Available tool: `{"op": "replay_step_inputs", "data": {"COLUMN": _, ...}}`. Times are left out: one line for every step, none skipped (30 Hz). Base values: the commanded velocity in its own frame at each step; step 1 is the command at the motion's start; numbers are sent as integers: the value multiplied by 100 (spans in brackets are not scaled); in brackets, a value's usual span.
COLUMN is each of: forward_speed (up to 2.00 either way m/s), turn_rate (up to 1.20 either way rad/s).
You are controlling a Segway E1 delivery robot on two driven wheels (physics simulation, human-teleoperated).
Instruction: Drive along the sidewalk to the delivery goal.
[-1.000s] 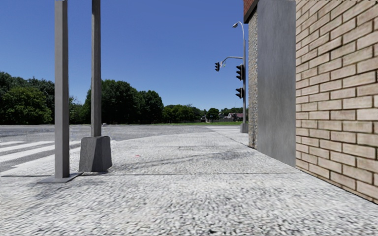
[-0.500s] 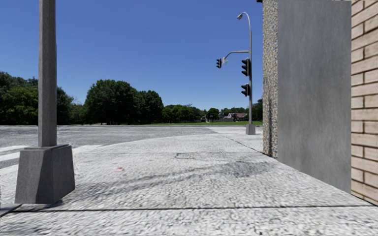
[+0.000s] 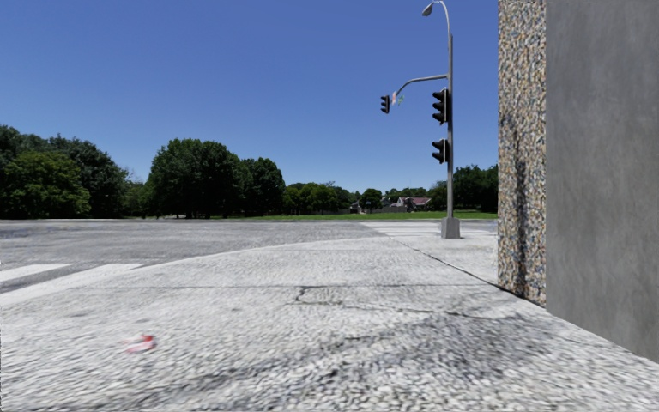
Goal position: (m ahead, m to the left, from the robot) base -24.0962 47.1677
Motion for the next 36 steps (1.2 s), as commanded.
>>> {"op": "replay_step_inputs", "data": {"forward_speed": 200, "turn_rate": 0}}
{"op": "replay_step_inputs", "data": {"forward_speed": 200, "turn_rate": 0}}
{"op": "replay_step_inputs", "data": {"forward_speed": 200, "turn_rate": 0}}
{"op": "replay_step_inputs", "data": {"forward_speed": 200, "turn_rate": 0}}
{"op": "replay_step_inputs", "data": {"forward_speed": 200, "turn_rate": 0}}
{"op": "replay_step_inputs", "data": {"forward_speed": 200, "turn_rate": 10}}
{"op": "replay_step_inputs", "data": {"forward_speed": 200, "turn_rate": 23}}
{"op": "replay_step_inputs", "data": {"forward_speed": 200, "turn_rate": 44}}
{"op": "replay_step_inputs", "data": {"forward_speed": 200, "turn_rate": 59}}
{"op": "replay_step_inputs", "data": {"forward_speed": 200, "turn_rate": 59}}
{"op": "replay_step_inputs", "data": {"forward_speed": 200, "turn_rate": 76}}
{"op": "replay_step_inputs", "data": {"forward_speed": 200, "turn_rate": 94}}
{"op": "replay_step_inputs", "data": {"forward_speed": 200, "turn_rate": 120}}
{"op": "replay_step_inputs", "data": {"forward_speed": 200, "turn_rate": 120}}
{"op": "replay_step_inputs", "data": {"forward_speed": 200, "turn_rate": 120}}
{"op": "replay_step_inputs", "data": {"forward_speed": 200, "turn_rate": 120}}
{"op": "replay_step_inputs", "data": {"forward_speed": 200, "turn_rate": 120}}
{"op": "replay_step_inputs", "data": {"forward_speed": 200, "turn_rate": 120}}
{"op": "replay_step_inputs", "data": {"forward_speed": 200, "turn_rate": 120}}
{"op": "replay_step_inputs", "data": {"forward_speed": 200, "turn_rate": 120}}
{"op": "replay_step_inputs", "data": {"forward_speed": 200, "turn_rate": 120}}
{"op": "replay_step_inputs", "data": {"forward_speed": 200, "turn_rate": 120}}
{"op": "replay_step_inputs", "data": {"forward_speed": 200, "turn_rate": 120}}
{"op": "replay_step_inputs", "data": {"forward_speed": 200, "turn_rate": 120}}
{"op": "replay_step_inputs", "data": {"forward_speed": 200, "turn_rate": 120}}
{"op": "replay_step_inputs", "data": {"forward_speed": 200, "turn_rate": 120}}
{"op": "replay_step_inputs", "data": {"forward_speed": 200, "turn_rate": 120}}
{"op": "replay_step_inputs", "data": {"forward_speed": 200, "turn_rate": 120}}
{"op": "replay_step_inputs", "data": {"forward_speed": 200, "turn_rate": 120}}
{"op": "replay_step_inputs", "data": {"forward_speed": 200, "turn_rate": 120}}
{"op": "replay_step_inputs", "data": {"forward_speed": 200, "turn_rate": 120}}
{"op": "replay_step_inputs", "data": {"forward_speed": 200, "turn_rate": 120}}
{"op": "replay_step_inputs", "data": {"forward_speed": 200, "turn_rate": 120}}
{"op": "replay_step_inputs", "data": {"forward_speed": 200, "turn_rate": 120}}
{"op": "replay_step_inputs", "data": {"forward_speed": 200, "turn_rate": 120}}
{"op": "replay_step_inputs", "data": {"forward_speed": 200, "turn_rate": 120}}
